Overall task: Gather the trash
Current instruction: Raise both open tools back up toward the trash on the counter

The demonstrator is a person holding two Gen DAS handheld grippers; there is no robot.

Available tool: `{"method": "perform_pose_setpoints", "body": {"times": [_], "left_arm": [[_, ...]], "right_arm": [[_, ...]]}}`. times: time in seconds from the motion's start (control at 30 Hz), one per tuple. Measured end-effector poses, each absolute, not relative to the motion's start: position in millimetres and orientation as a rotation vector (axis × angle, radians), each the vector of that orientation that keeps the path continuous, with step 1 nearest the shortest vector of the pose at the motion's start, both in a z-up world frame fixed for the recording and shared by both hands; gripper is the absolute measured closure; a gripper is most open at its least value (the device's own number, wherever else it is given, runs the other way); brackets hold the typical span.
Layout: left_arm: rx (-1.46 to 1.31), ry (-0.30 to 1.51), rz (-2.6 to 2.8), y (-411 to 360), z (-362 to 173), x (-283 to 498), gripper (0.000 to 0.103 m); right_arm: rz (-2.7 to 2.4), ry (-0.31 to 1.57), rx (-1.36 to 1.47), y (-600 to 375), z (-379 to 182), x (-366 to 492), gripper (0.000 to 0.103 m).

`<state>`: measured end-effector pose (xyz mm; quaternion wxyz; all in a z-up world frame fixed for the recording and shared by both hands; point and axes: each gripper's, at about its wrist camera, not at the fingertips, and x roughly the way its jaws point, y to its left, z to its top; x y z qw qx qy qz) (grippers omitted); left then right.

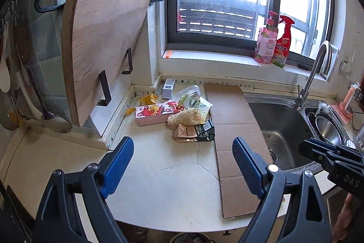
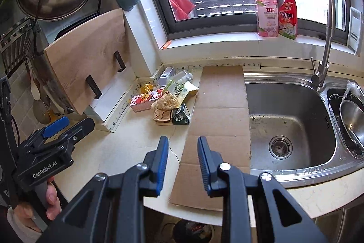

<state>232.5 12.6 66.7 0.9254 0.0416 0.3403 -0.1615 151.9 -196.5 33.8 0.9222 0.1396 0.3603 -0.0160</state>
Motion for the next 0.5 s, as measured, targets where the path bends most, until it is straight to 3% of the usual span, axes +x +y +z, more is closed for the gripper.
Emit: {"method": "perform_pose_setpoints", "body": {"times": [0.5], "left_arm": [[0.049,0.829,-0.295,40,3,299,0.016]], "right_arm": [[-0.038,0.832,0.331,-194,3,213,0.076]]}}
